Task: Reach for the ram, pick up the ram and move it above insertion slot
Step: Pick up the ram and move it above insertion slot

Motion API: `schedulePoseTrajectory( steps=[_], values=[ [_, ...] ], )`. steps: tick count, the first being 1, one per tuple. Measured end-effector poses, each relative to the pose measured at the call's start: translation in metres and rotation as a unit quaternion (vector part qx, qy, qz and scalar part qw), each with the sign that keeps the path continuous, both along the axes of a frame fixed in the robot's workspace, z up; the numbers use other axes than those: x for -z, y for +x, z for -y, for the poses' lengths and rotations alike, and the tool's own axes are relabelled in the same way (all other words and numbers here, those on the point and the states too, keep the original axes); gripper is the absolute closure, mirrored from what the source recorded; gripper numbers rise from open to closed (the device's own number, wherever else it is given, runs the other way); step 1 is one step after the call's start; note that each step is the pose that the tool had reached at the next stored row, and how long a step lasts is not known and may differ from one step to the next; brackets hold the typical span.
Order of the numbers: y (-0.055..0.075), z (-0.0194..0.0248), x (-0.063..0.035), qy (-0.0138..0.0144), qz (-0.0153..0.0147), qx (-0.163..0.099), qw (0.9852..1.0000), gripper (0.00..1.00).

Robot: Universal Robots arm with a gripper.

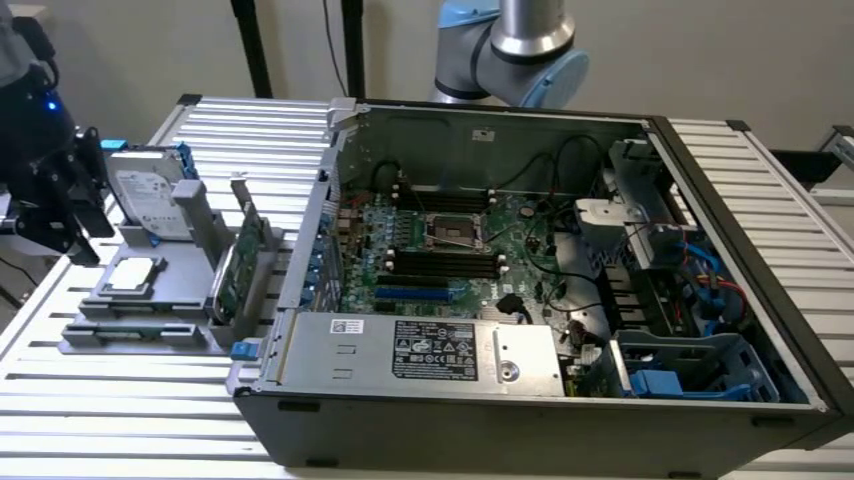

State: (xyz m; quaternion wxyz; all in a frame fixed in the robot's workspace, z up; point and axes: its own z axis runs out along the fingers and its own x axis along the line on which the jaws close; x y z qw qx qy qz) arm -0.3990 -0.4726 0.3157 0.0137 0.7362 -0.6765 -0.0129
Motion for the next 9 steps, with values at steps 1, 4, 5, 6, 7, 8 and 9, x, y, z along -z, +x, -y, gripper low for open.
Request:
schedulePoseTrajectory(
  steps=[1, 4, 5, 6, 7, 8, 9],
  values=[
    [0.000, 0.0009, 0.0018, 0.0000, 0.0000, 0.000, 1.0000, 0.58],
    [0.000, 0.0037, 0.0072, 0.0000, 0.0000, 0.000, 1.0000, 0.58],
    [0.000, 0.0046, 0.0092, 0.0000, 0.0000, 0.000, 1.0000, 0.58],
    [0.000, 0.0055, 0.0109, 0.0000, 0.0000, 0.000, 1.0000, 0.58],
    [0.000, 0.0063, 0.0127, 0.0000, 0.0000, 0.000, 1.0000, 0.58],
    [0.000, 0.0071, 0.0146, 0.0000, 0.0000, 0.000, 1.0000, 0.58],
    [0.000, 0.0078, 0.0164, 0.0000, 0.0001, 0.000, 1.0000, 0.58]
  ],
)
